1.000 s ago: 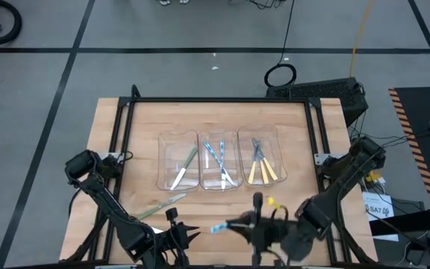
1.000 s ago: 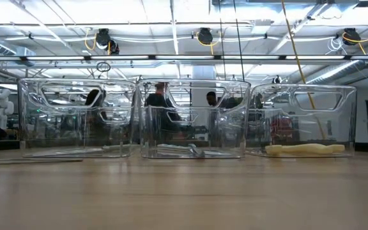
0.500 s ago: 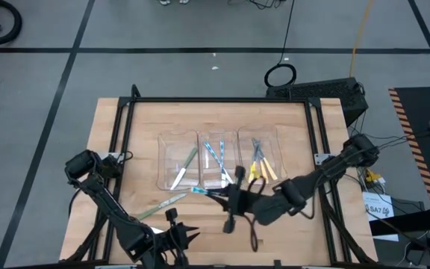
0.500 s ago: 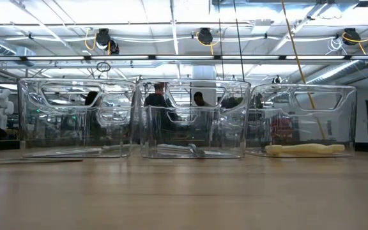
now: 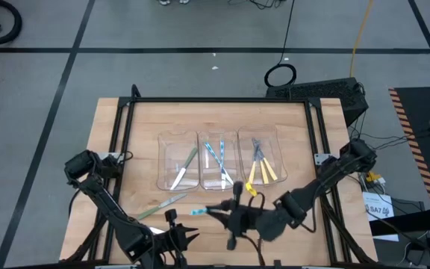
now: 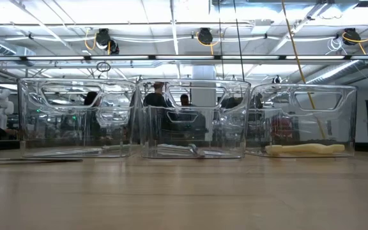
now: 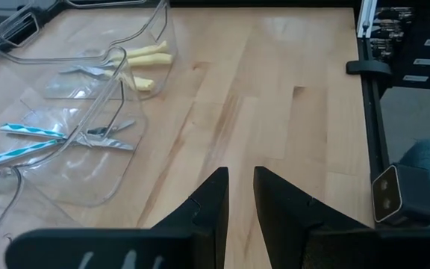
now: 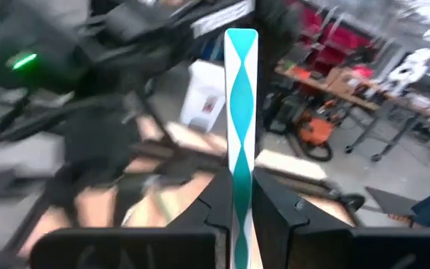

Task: Sort silverware by color (type)
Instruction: Put the blue knife into the middle transparent bin

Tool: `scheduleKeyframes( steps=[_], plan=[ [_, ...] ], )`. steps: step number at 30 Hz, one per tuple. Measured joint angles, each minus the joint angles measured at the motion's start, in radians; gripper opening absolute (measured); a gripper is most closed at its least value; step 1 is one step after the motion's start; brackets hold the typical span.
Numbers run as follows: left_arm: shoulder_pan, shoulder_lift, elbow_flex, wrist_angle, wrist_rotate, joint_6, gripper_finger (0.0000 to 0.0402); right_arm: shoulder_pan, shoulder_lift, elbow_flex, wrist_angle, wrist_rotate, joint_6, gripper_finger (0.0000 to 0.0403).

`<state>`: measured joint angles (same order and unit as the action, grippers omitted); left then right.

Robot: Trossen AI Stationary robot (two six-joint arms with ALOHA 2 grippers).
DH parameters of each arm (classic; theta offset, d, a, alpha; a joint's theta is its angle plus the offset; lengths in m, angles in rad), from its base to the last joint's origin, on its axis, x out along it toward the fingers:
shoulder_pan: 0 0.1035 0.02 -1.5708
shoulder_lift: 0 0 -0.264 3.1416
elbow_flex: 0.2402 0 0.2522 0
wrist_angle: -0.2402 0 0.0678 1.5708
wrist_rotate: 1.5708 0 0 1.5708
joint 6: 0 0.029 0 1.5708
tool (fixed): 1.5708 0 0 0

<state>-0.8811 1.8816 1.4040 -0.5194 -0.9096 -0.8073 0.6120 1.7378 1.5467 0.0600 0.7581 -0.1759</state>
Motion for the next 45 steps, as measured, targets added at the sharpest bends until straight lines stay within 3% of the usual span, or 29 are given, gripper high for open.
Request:
scheduleKeyframes(
  steps=[4,6,15,19,23,34,45],
  plan=[
    [0.012,0.0,0.0,0.0,0.0,0.029,0.0074,0.042,0.0,-0.004,-0.107,-0.002,0.055,0.0023],
    [0.021,0.0,0.0,0.0,0.0,0.041,0.0074,0.054,-0.002,-0.041,-0.049,-0.003,0.067,0.0023],
    [0.058,0.0,0.0,0.001,0.0,0.048,0.0074,0.043,-0.002,-0.362,0.714,-0.081,-0.153,0.0023],
    [0.074,0.0,0.0,0.001,-0.001,0.067,0.0074,-0.009,-0.002,-0.488,1.043,-0.081,-0.239,0.0023],
    [0.102,0.0,0.0,0.0,0.0,0.088,0.0074,-0.09,-0.002,-0.577,1.297,-0.083,-0.223,0.0023],
    [0.162,0.0,0.0,-0.003,0.016,0.125,0.0074,-0.342,-0.002,-0.671,1.219,-0.083,0.108,0.0023],
    [0.156,0.0,0.0,-0.036,0.02,0.146,0.0074,-0.44,-0.002,-0.673,0.928,-0.135,0.4,0.0026]
  ],
)
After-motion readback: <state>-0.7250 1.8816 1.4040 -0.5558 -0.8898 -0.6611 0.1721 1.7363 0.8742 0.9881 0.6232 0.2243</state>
